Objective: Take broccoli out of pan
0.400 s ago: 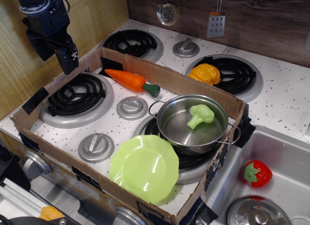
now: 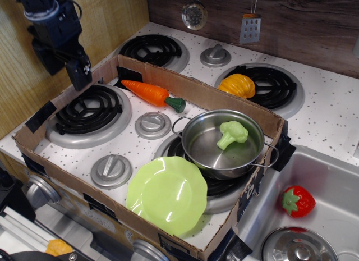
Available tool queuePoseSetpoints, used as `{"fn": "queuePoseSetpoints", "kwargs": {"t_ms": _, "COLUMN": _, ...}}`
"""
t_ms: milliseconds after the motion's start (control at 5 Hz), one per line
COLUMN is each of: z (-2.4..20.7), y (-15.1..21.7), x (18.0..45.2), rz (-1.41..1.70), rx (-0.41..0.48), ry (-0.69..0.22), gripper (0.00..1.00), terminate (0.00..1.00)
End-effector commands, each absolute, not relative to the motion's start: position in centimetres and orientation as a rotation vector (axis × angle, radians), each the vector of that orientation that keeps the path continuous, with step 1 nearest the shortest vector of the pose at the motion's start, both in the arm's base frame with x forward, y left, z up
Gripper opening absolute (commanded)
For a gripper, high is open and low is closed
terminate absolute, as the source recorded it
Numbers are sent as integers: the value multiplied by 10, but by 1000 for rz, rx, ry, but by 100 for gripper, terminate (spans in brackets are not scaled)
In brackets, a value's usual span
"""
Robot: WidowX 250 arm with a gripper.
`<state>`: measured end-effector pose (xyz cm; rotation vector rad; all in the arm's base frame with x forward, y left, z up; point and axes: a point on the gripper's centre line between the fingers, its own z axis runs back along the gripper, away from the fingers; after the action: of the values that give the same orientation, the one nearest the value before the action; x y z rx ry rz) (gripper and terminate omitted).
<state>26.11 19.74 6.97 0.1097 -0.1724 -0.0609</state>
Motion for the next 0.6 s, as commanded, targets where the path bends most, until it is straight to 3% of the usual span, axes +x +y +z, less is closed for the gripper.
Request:
{"fn": "queuePoseSetpoints", "kwargs": {"t_ms": 0, "z": 123, "y": 170, "x": 268, "rz": -32, "rx": 162, "ry": -186, "gripper": 100, "terminate": 0}}
{"fn": "queuePoseSetpoints", "kwargs": {"t_ms": 400, "z": 144, "y": 108, "x": 266, "rz": -60, "rx": 185, "ry": -291, "gripper": 100, "terminate": 0}}
